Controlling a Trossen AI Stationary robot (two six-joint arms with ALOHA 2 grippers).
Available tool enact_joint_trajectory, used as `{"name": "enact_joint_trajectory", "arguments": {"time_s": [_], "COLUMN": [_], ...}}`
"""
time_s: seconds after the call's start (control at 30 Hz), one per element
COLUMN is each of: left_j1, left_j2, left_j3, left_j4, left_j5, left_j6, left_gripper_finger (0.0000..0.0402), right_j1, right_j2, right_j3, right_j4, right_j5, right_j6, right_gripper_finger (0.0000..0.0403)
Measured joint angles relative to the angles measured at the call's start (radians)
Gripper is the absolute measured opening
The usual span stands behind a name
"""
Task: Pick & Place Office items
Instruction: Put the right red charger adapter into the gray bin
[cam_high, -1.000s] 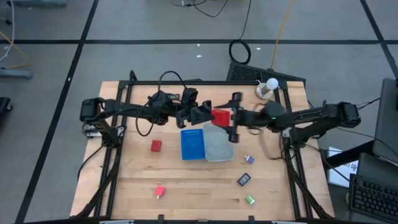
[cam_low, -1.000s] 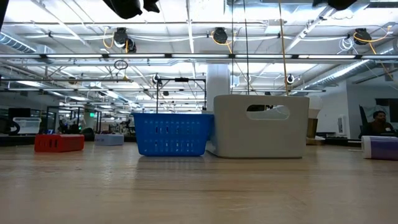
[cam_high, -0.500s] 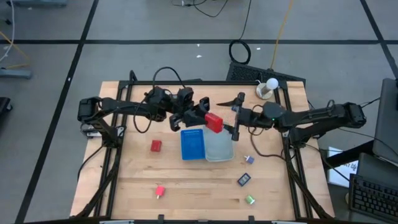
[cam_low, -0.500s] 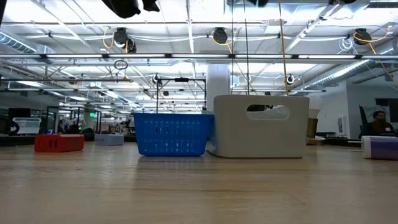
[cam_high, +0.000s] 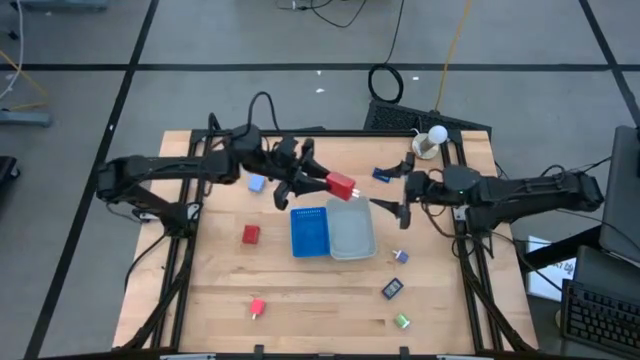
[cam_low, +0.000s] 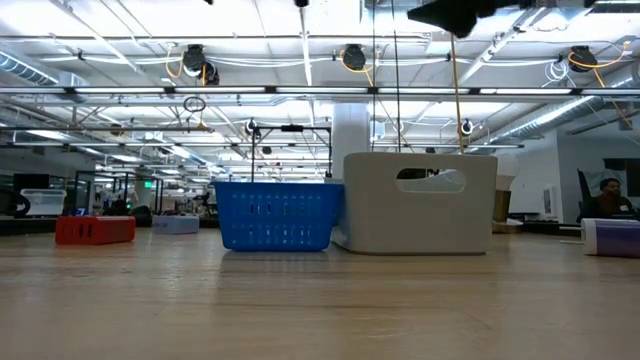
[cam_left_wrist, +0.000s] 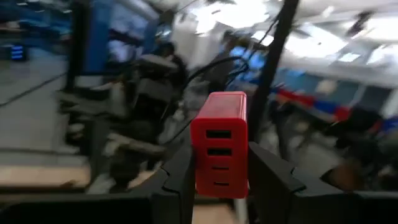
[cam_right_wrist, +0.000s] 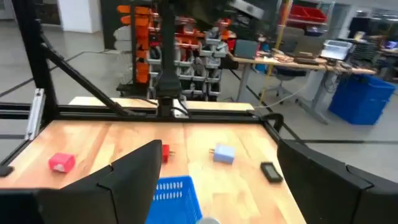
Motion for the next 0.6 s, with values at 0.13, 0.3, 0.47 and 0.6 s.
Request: {"name": "enact_joint_trajectory", "arguments": {"time_s": [0.13,0.3,0.47,0.6], "left_j1": [-0.012,-0.047,-0.058,-0.080], "left_j2": [-0.072,-0.136,-0.217,-0.300], "left_j3": [-0.003,-0.094,-0.248,-0.389], "left_j4": [-0.187,-0.249,-0.151,-0.062], "left_j5": [-0.033,-0.191,-0.276,-0.364], "left_j6": [0.165,0.229,0.210,0.217], "left_gripper_finger": [0.0116,0.0116,0.0116,0.0116], "right_j1": [0.000,0.000,0.000,0.000], "right_j2": [-0.096,-0.195,-0.272,-0.311], "right_j3": [-0.077,-0.172,-0.229,-0.272], "right_j4": [0.001,-0.018,-0.022,-0.026], "right_j5": [0.064,0.065,0.066,0.066], "right_j6": [0.030,0.044,0.073,0.057], "right_gripper_finger": [0.0308,0.0308,0.0308,0.0308]}}
